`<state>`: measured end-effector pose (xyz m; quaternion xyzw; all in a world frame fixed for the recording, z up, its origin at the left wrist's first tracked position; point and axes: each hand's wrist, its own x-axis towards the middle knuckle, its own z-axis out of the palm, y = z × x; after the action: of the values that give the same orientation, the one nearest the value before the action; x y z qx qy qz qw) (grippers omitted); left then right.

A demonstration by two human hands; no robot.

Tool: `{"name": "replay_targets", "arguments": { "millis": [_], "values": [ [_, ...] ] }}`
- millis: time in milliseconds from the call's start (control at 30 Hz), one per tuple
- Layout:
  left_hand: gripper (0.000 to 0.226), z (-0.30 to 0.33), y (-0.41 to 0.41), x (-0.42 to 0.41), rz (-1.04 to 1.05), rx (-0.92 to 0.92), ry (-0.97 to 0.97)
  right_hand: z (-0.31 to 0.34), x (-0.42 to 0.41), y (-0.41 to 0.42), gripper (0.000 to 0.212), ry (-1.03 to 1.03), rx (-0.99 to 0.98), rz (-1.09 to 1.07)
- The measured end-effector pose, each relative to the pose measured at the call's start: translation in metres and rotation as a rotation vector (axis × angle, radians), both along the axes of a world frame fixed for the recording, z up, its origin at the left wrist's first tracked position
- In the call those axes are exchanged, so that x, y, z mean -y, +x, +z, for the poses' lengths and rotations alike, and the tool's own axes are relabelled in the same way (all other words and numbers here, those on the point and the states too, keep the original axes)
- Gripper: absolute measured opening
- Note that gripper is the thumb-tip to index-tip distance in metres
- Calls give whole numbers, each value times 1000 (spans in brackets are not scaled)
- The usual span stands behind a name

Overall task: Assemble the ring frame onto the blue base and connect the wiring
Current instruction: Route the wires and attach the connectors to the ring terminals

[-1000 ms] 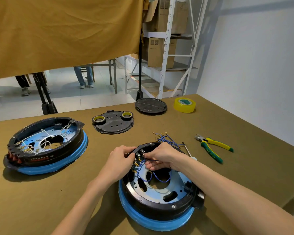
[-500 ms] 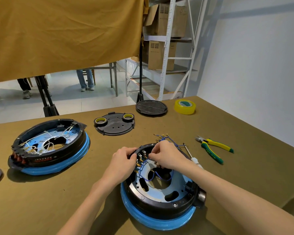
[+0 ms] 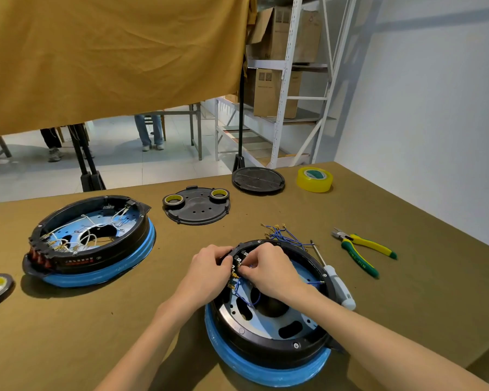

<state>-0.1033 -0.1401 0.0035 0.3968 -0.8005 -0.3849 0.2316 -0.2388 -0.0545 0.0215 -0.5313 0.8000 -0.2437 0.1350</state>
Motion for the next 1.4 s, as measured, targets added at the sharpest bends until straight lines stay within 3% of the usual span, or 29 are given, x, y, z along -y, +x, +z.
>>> {"name": "replay_targets", "arguments": {
  "millis": [200,367,533,667,833,1400],
  "values": [
    [36,-3,-1,0,-4,19,-39,5,12,6,18,76,-262,28],
    [37,4,7,1,-46,26,-9,10,11,5,18,87,-220,35],
    [33,15,17,9,-55,68,-5,11,-9,8,15,-59,-169,44],
    [32,24,25,10,-101,169,-57,2,-15,19,18,-103,-215,115],
    [29,25,27,7,-126,151,-28,-5,-10,18,22,-146,-277,79],
    [27,27,28,7,-114,165,4,1,-3,0,15,-14,-219,205]
  ]
}}
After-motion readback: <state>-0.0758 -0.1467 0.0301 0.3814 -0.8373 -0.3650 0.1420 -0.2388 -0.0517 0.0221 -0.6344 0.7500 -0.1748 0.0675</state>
